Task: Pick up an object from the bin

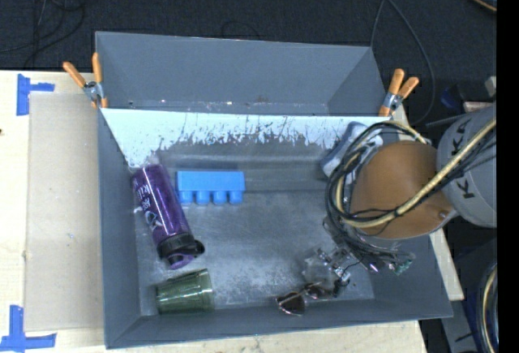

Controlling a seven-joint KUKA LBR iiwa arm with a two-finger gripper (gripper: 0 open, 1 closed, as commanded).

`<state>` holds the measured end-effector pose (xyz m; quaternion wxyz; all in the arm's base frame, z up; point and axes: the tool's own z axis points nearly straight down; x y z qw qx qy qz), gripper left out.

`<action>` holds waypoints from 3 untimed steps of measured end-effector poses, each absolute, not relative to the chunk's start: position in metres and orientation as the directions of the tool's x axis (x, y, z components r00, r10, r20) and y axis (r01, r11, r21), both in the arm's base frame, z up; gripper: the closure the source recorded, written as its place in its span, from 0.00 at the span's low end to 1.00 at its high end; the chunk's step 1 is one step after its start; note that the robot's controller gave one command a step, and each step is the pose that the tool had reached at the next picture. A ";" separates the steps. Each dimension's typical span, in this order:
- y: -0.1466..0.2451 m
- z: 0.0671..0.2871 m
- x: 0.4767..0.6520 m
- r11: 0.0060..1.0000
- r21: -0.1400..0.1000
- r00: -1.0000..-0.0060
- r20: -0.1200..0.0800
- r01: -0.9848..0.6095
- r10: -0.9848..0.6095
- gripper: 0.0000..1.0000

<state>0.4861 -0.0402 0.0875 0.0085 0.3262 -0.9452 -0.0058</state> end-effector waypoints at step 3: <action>-0.089 0.137 0.494 0.785 0.014 -0.785 0.008 -0.619 -0.620 1.00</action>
Offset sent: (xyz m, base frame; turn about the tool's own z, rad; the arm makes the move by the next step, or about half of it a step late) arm 0.0137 -0.0796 0.0066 0.0482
